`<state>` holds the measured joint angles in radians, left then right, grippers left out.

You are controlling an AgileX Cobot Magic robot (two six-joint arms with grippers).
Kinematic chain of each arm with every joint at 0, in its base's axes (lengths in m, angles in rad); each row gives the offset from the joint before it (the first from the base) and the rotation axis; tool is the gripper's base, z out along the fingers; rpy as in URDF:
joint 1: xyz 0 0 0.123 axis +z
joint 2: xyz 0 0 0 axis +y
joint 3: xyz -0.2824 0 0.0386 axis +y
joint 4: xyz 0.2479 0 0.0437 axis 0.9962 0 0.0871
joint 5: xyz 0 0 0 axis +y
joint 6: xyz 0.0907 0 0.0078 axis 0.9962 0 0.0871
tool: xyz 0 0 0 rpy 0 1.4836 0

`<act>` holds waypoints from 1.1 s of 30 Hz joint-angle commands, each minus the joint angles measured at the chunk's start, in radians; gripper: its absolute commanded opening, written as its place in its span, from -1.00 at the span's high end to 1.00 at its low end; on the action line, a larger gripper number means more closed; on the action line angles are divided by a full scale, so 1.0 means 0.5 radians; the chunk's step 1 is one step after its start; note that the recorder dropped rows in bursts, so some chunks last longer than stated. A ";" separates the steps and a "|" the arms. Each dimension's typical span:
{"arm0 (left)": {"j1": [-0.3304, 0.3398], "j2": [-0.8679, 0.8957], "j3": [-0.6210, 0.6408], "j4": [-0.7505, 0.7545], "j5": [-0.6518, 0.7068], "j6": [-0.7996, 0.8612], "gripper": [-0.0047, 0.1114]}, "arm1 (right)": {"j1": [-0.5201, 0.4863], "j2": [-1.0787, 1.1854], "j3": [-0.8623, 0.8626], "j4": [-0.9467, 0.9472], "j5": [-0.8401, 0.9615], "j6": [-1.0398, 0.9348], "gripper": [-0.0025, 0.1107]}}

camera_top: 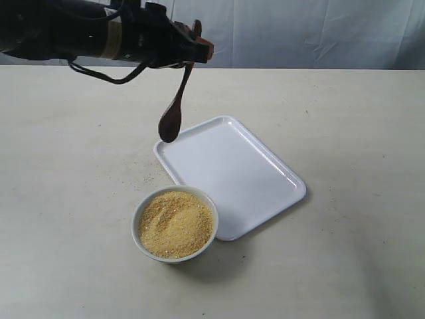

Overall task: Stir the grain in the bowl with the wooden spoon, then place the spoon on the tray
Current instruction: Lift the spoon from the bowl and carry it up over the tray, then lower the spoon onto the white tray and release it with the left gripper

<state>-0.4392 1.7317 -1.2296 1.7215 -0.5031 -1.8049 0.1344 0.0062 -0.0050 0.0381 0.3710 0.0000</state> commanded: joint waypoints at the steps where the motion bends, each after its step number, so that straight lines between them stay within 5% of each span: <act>1: -0.085 0.241 -0.233 0.046 -0.044 -0.058 0.92 | -0.009 -0.012 0.010 0.000 -0.029 0.000 0.95; 11: -0.209 0.343 -0.343 0.046 0.469 -0.152 0.92 | -0.009 -0.012 0.010 0.000 -0.029 0.000 0.95; 19: -0.204 0.214 -0.343 0.019 1.480 0.552 0.92 | -0.009 -0.012 0.010 0.000 -0.029 0.000 0.95; 24: -0.193 0.227 -0.343 -0.955 1.764 1.738 0.92 | -0.009 -0.012 0.010 0.000 -0.029 0.000 0.95; 29: -0.075 0.266 -0.452 -2.338 2.021 3.033 0.92 | -0.009 -0.012 0.010 0.000 -0.029 0.000 0.95; 33: -0.017 0.390 -0.649 -2.978 2.410 3.869 0.92 | -0.009 -0.012 0.010 0.000 -0.029 0.000 0.95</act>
<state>-0.4569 1.8888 -1.4973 0.4580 0.5804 -0.1593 0.1344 0.0062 -0.0050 0.0381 0.3710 0.0000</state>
